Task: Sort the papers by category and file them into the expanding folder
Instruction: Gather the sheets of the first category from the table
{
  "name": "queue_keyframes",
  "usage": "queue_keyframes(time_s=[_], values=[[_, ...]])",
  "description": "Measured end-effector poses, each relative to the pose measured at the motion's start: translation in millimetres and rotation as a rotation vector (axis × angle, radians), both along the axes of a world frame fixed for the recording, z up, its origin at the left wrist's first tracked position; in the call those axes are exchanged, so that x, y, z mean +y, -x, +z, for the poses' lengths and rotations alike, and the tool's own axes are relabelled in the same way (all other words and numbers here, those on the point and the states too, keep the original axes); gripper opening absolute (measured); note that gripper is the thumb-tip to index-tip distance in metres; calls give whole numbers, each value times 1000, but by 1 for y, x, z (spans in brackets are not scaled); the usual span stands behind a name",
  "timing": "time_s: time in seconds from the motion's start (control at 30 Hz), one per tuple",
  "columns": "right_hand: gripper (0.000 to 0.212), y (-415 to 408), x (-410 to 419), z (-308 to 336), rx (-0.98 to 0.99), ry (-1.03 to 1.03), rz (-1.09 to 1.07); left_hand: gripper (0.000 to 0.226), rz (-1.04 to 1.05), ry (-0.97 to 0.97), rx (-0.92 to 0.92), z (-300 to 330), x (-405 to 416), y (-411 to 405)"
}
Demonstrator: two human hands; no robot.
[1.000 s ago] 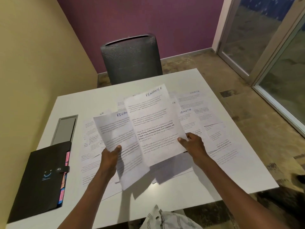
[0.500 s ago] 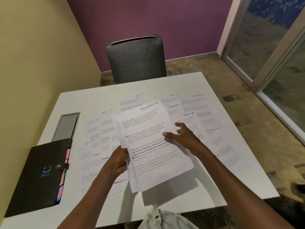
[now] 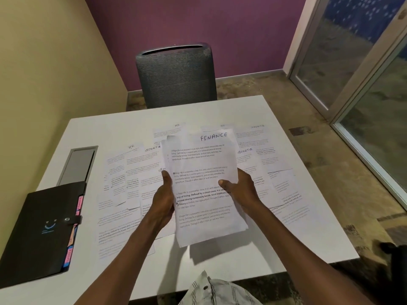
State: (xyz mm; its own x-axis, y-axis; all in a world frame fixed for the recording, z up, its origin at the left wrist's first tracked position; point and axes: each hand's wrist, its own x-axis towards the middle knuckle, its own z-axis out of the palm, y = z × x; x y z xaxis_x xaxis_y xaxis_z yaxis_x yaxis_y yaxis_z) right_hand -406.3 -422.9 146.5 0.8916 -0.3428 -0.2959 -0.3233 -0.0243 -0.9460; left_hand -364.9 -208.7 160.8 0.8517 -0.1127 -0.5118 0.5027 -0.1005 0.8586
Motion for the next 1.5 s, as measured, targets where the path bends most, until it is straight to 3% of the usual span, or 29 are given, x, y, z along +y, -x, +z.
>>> queue_keyframes(time_s=[0.1,0.2,0.33,0.6,0.77,1.1,1.3,1.5], values=[[42,-1,-6,6,-65,48,-57,65,-53,-3,-130,3,-2,-6],[42,-2,-12,13,-127,32,-107,22,-119,9,-334,9,-9,-8],[34,-1,-20,10,-136,-70,-142,15,-87,-43,-476,14,-21,-9],[37,23,-19,-38,12,-60,-106,21,-160,-268,-380,-50,-17,15],[36,18,-15,-40,18,-53,-85,17,-78,-345,-394,-52,-21,17],[27,27,-1,-48,89,-79,-91,21,-58,-335,-318,-65,-27,32],[28,12,-10,-21,-6,21,-78,25,-106,-327,-470,-42,-17,10],[33,4,-9,-8,-99,-20,-68,30,-159,-189,-398,-25,-3,-7]])
